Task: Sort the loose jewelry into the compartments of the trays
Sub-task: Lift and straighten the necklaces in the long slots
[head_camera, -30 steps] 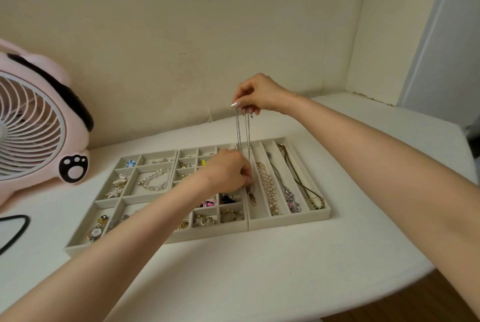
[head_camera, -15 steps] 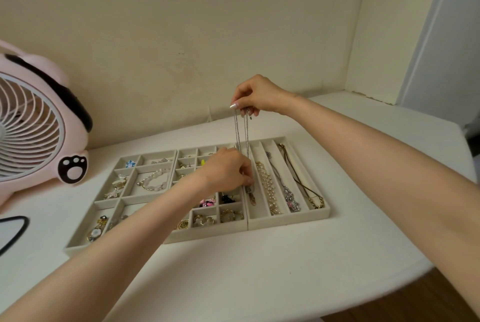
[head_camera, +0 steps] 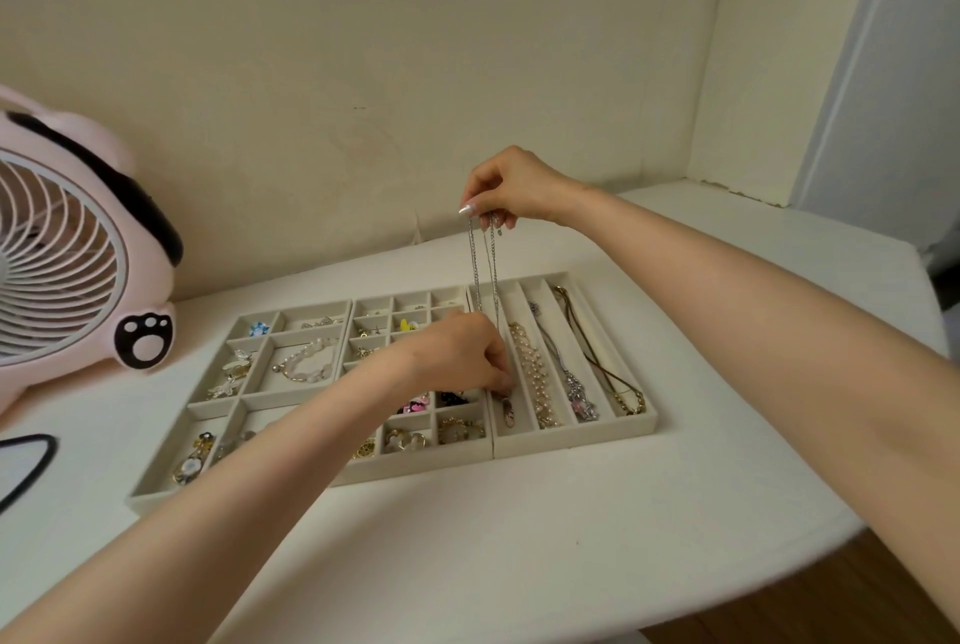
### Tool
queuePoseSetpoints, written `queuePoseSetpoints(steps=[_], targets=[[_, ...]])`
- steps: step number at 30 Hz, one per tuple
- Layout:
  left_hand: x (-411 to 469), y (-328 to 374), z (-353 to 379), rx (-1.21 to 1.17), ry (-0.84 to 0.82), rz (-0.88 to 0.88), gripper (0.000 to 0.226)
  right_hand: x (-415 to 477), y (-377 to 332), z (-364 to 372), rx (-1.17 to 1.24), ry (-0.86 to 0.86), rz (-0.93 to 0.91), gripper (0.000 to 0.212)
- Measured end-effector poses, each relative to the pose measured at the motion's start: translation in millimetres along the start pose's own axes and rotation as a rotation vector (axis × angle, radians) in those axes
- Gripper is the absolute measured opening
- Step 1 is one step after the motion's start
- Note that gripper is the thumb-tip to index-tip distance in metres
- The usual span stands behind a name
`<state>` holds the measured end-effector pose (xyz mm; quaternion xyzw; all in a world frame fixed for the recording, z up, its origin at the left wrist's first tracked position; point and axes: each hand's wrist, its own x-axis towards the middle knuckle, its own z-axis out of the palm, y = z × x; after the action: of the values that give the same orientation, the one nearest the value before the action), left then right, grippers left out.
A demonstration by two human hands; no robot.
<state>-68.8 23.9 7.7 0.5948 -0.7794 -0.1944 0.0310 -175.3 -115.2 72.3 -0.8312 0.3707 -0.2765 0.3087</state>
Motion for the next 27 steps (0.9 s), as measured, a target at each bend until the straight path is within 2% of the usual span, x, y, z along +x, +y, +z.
queuePoseSetpoints(steps=[5,16,27], targets=[[-7,7,-2,0.004,-0.037,0.023,0.003,4,4,3,-0.018,0.004,0.022,0.008],[-11,12,4,0.061,0.054,0.024,0.01,14,22,18,-0.039,0.074,0.087,0.01],[-10,10,2,0.039,0.03,0.038,0.012,1,36,37,-0.08,-0.076,0.13,0.004]])
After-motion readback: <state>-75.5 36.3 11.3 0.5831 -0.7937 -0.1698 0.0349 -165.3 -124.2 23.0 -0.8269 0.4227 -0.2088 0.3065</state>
